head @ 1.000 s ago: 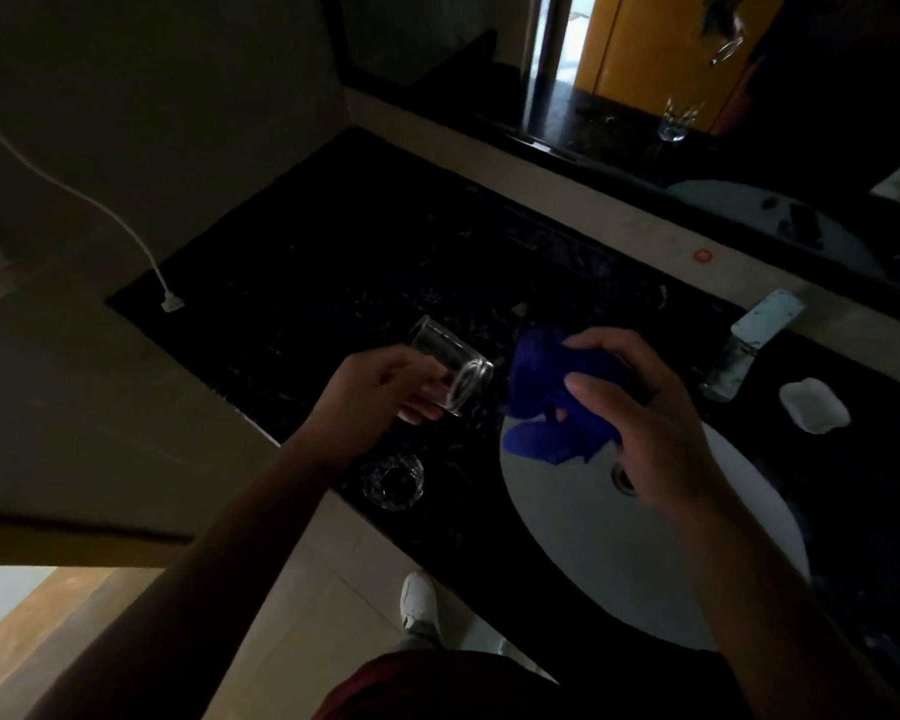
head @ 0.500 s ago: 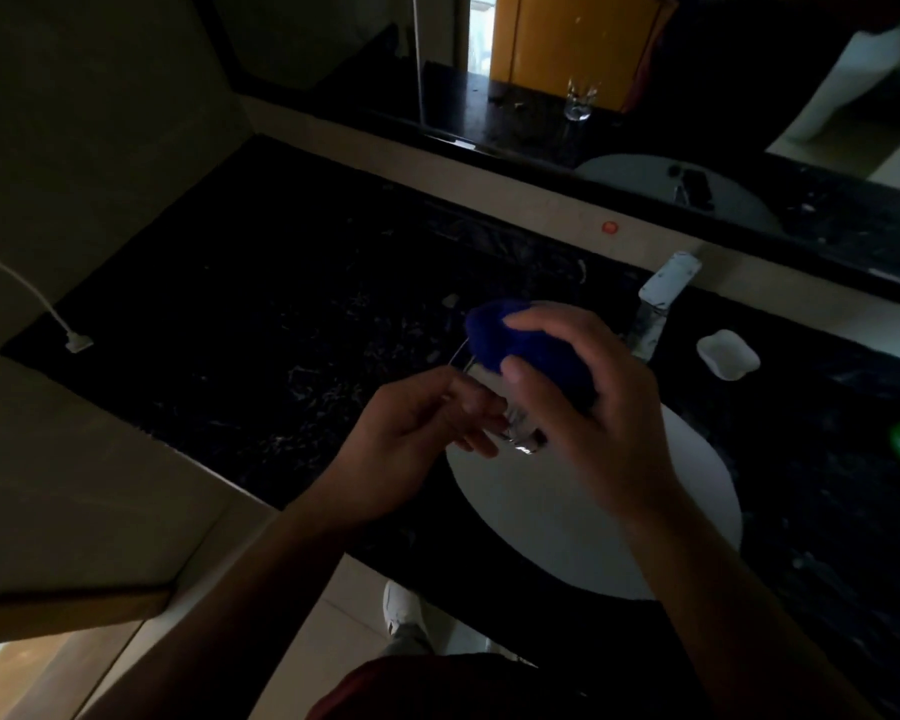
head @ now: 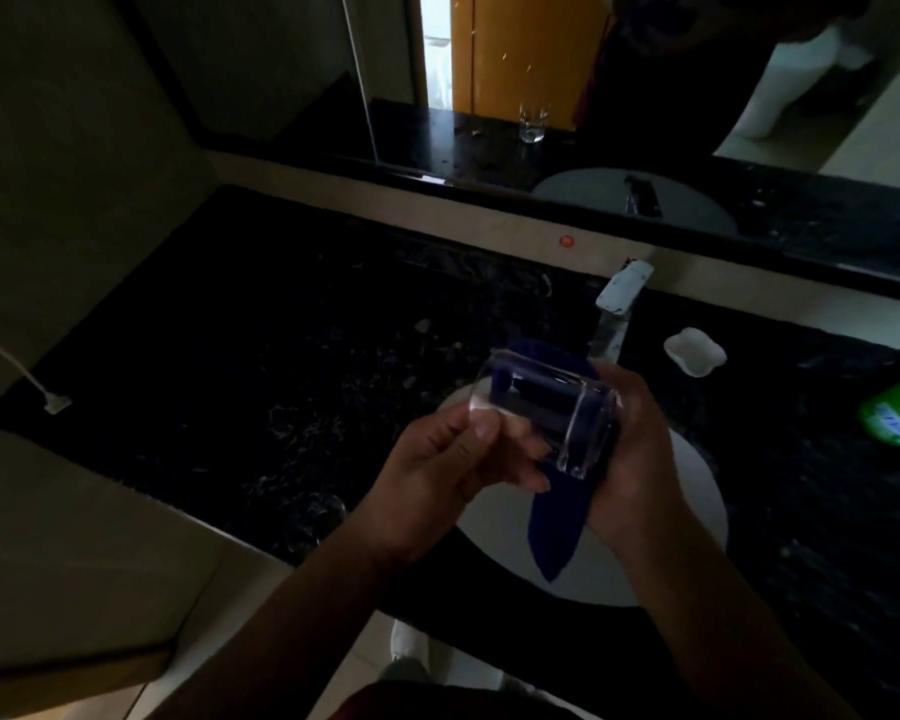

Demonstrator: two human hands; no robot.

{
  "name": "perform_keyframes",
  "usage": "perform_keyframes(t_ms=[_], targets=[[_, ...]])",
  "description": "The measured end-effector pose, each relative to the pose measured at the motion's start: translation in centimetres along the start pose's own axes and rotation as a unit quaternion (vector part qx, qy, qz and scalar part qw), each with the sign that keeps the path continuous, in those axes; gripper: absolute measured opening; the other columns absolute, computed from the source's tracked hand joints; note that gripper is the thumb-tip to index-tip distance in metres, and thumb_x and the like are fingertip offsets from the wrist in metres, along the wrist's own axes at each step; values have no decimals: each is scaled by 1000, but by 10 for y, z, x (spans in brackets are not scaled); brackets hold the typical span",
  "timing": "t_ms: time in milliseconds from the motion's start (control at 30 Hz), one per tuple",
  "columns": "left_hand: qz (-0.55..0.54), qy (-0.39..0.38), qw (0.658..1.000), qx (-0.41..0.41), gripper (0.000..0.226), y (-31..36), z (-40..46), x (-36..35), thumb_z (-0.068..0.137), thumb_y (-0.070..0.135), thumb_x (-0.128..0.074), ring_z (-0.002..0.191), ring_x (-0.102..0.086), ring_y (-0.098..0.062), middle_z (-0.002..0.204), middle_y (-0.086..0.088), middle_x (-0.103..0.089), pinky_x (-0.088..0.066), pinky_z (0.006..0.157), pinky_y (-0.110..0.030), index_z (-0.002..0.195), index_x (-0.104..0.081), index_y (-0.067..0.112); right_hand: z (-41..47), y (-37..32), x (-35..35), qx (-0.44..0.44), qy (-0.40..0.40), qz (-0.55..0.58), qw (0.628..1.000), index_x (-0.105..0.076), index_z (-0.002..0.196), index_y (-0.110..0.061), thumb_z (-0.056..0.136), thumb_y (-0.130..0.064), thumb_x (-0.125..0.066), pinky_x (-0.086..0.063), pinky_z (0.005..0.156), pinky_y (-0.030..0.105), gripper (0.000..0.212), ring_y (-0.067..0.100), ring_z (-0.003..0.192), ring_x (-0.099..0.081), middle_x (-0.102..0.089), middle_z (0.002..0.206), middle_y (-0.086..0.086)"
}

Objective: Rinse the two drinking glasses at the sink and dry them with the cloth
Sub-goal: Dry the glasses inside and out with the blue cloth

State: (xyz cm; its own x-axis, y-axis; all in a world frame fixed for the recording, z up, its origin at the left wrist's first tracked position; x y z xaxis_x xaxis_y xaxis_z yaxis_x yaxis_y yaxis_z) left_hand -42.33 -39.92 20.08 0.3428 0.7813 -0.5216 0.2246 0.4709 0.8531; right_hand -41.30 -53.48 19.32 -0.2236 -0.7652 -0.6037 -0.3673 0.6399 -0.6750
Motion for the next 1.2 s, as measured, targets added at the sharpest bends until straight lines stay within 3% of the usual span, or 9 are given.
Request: perform_keyframes(t_ms=[100,200,267,433,533,667,933,1067,1200], targets=[[25,5,1000,-16,39,1,7,-3,102,25,-47,81,-72,-36,103,-28,-70,-57,79,-43,109,-67,-8,-3,-7,2,19,-3,13,1000,-66,132,-9,94,-57,-46,-55,94,49,64,36,111,-69,-69,129,18],[25,13,999,-26,42,2,13,-8,103,26,-46,81,-73,-36,104,-29,-71,-58,79,-42,110,-64,-11,-6,-5,2,47,14,28,998,-79,111,-15,71,-70,-69,-62,80,42,69,29,100,-75,-74,118,15],[18,36,999,-26,43,3,16,-5,101,29,-48,77,-73,-32,103,-25,-72,-58,77,-40,109,-64,-11,-9,0,-8,57,0,17,998,-75,119,-13,59,-77,-77,-58,83,41,88,32,106,-71,-72,122,20],[150,44,987,-37,38,15,16,12,107,24,-44,52,-55,-21,98,-18,-74,-50,56,-30,107,-67,-6,-10,12,-31,84,-21,-12,996,-73,121,-12,70,-74,-72,-55,65,44,80,42,87,-61,-70,109,27],[226,2,974,-14,36,28,15,11,107,32,-49,46,-46,-16,62,-12,-63,-42,53,-27,104,-78,11,-11,12,-29,94,20,-8,995,-78,107,-11,50,-72,-84,-60,67,45,84,39,86,-68,-75,99,22],[276,35,960,0,46,55,23,21,93,51,-57,61,-52,-7,70,2,-69,-44,65,-16,80,-77,12,-16,8,-24,112,21,17,993,-70,127,-9,48,-66,-92,-61,88,49,100,37,104,-72,-70,124,23],[-13,19,988,154,37,44,24,5,93,35,-60,80,-73,-25,101,-25,-76,-61,72,-29,92,-79,3,-14,9,-18,88,6,-64,994,-82,98,-21,40,-74,-90,-62,76,35,79,23,85,-75,-78,101,11],[-55,41,988,141,35,29,23,-5,99,27,-54,97,-75,-27,105,-21,-76,-61,87,-33,105,-74,-1,-9,16,-9,72,75,-28,994,-78,111,-15,61,-74,-79,-58,84,38,78,25,93,-73,-77,106,13],[54,125,989,54,33,16,19,-4,100,30,-52,105,-74,-23,106,-11,-78,-58,89,-27,107,-74,6,-11,29,-4,68,138,43,987,-74,119,-11,99,-54,-51,-52,103,46,53,31,111,-70,-74,119,17]])
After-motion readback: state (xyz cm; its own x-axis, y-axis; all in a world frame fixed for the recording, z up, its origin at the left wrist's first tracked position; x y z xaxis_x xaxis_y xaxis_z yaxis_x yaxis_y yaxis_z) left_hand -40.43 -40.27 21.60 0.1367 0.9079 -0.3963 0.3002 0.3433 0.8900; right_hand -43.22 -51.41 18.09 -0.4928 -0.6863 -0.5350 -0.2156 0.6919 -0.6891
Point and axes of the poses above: each hand's wrist, its own z-axis towards the middle knuckle, its own x-axis out of the back of the hand, y = z × x, the point moved 7 cm from there along z, towards the middle knuckle
